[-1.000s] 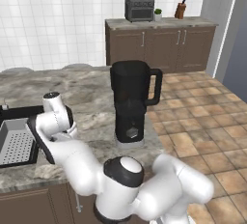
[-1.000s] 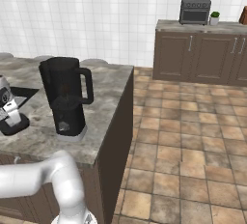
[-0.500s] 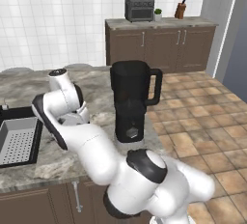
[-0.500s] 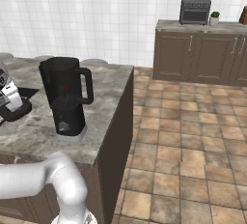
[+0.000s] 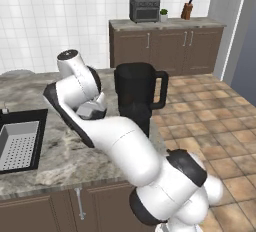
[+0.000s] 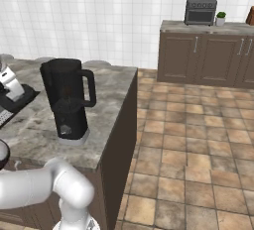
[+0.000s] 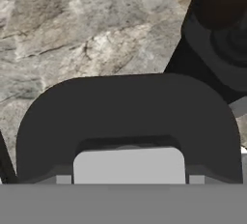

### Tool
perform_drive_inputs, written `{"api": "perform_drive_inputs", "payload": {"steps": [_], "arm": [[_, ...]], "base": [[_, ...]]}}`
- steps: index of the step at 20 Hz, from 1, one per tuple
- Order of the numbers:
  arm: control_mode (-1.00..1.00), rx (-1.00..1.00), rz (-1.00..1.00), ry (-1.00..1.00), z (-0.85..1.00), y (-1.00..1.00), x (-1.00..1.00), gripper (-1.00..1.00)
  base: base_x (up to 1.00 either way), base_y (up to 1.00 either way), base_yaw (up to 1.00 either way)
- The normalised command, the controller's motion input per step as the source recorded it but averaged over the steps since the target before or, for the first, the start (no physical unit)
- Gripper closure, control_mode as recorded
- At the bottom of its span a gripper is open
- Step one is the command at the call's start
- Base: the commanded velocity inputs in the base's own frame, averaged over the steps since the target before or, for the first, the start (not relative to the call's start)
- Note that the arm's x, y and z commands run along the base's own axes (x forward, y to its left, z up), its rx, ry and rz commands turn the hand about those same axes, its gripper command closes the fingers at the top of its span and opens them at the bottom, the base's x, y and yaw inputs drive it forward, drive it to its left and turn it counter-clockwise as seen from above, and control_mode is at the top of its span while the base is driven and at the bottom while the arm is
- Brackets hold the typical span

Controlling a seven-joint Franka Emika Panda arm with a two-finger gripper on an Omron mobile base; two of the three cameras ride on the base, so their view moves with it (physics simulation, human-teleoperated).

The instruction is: Open the blender lid, put the tangerine in the blender, close the lid, and start the blender.

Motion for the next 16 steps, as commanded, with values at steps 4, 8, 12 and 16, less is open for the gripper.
{"api": "perform_drive_inputs", "payload": {"steps": [4, 8, 12, 16], "arm": [[-1.0, -0.13, 0.0, -0.04, 1.0, -0.33, -0.11, 1.0], [-1.0, -0.08, 0.01, 0.0, 1.0, -0.29, -0.1, 1.0], [-1.0, -0.03, 0.02, -0.02, 0.87, -0.42, -0.08, 1.0], [-1.0, 0.0, 0.06, -0.04, 0.7, -0.6, 0.0, 1.0]], "base": [[0.0, 0.0, 0.0], [0.0, 0.0, 0.0], [0.0, 0.0, 0.0], [0.0, 0.0, 0.0]]}}
